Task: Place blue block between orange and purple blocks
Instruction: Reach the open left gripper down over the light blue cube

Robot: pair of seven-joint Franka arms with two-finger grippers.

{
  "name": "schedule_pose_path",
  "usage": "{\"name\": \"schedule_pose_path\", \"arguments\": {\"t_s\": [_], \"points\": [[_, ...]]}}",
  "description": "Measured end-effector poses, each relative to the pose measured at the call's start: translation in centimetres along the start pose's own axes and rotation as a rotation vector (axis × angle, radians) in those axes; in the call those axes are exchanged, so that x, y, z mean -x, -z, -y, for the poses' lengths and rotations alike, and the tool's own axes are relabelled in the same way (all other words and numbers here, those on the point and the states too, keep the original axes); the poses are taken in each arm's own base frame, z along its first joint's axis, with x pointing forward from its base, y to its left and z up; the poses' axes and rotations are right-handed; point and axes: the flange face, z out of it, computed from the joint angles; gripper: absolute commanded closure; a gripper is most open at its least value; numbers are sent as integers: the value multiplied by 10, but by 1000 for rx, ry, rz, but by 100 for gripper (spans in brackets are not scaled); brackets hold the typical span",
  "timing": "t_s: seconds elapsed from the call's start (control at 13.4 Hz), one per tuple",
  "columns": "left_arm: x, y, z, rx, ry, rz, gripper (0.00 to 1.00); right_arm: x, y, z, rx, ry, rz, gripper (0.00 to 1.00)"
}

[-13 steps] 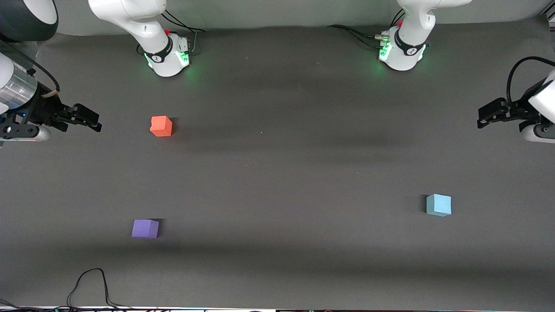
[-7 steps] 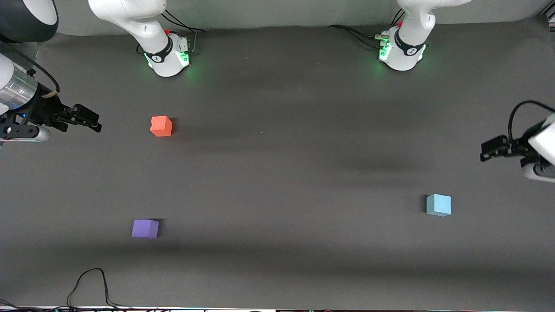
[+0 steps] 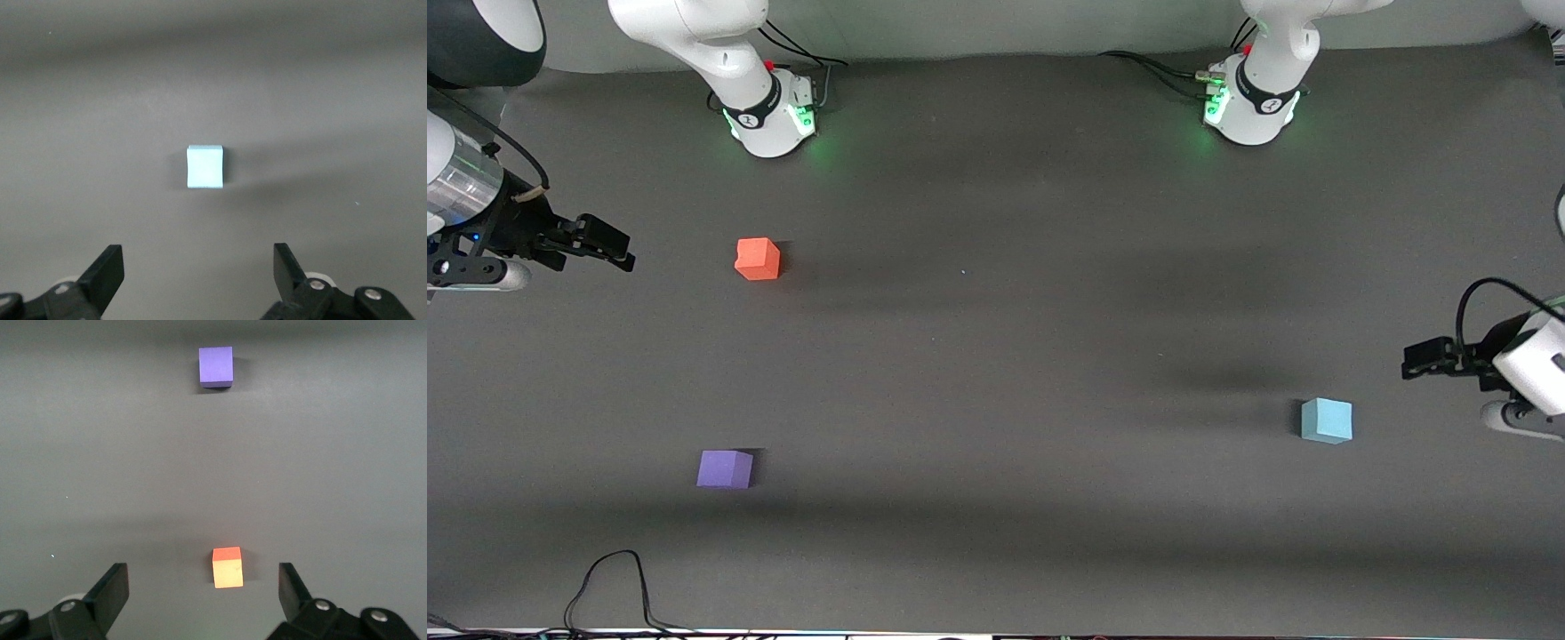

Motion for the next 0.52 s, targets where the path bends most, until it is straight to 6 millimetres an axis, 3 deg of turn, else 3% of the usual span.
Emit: {"name": "schedule_pose_path", "arguments": {"t_s": [0.3,0.52], "points": [[-23,-105,6,11,-6,35,0,0,0,0,0,0,0,1],[-24,-177,6,7,-7,12,0,0,0,0,0,-1,0,1]]}}
